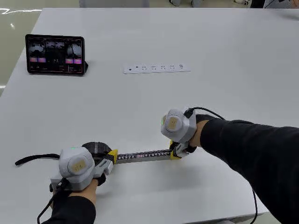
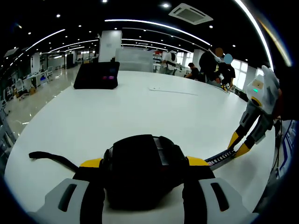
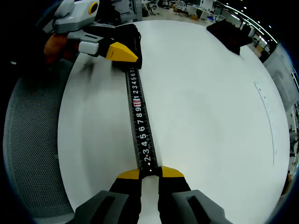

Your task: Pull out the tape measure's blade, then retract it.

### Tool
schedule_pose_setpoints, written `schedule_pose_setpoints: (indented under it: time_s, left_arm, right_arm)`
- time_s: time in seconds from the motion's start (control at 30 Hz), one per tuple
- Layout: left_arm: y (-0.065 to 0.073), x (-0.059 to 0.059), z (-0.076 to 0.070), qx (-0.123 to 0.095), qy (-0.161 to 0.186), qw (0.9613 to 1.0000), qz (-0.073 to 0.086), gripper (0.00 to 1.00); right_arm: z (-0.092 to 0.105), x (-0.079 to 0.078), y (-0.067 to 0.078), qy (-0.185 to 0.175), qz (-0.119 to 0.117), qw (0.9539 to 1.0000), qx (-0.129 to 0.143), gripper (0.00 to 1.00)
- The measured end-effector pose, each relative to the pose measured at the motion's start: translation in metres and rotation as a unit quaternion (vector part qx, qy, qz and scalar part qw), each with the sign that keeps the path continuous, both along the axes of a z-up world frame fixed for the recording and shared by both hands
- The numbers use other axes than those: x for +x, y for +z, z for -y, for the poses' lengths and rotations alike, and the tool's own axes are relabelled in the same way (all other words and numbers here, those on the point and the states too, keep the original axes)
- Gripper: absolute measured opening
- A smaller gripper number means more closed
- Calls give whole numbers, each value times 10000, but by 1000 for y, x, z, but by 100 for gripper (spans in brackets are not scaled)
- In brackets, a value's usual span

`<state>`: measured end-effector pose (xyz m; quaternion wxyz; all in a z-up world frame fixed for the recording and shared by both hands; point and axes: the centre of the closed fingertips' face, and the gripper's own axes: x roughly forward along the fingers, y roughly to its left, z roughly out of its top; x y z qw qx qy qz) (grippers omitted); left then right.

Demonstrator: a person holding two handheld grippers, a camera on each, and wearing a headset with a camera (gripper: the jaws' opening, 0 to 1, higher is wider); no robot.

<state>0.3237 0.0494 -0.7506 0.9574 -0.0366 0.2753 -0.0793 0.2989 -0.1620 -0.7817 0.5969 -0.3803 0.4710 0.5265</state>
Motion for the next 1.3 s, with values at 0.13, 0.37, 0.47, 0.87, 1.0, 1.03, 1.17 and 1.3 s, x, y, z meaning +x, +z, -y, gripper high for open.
schedule_pose_setpoints:
  time_s: [0.13,0.37,0.47,0.87,1.0,1.03,1.17,1.3]
  left_arm:
    - [0,0,0,8,4,10000,17,64]
    - [0,0,0,13,3,10000,0,64]
    - [0,0,0,9,-5,10000,-16,64]
    - [-1,0,0,17,-7,10000,-24,64]
    - [-1,0,0,11,-11,10000,-35,64]
    - [-1,0,0,10,-10,10000,-39,64]
    - [-1,-1,0,4,-15,10000,-49,64]
    - [-1,-1,0,3,-11,10000,-50,64]
  right_arm:
    - [-2,0,0,-33,17,10000,23,9]
    - [-6,0,0,-64,37,10000,35,9]
    - [-7,-1,0,-31,44,10000,22,9]
    - [-16,0,0,-42,29,10000,65,9]
    - [-20,1,-1,-11,37,10000,69,9]
    - [-20,0,-1,0,38,10000,66,9]
    - [-24,1,-1,32,24,10000,59,9]
    - [-26,1,-1,35,25,10000,64,9]
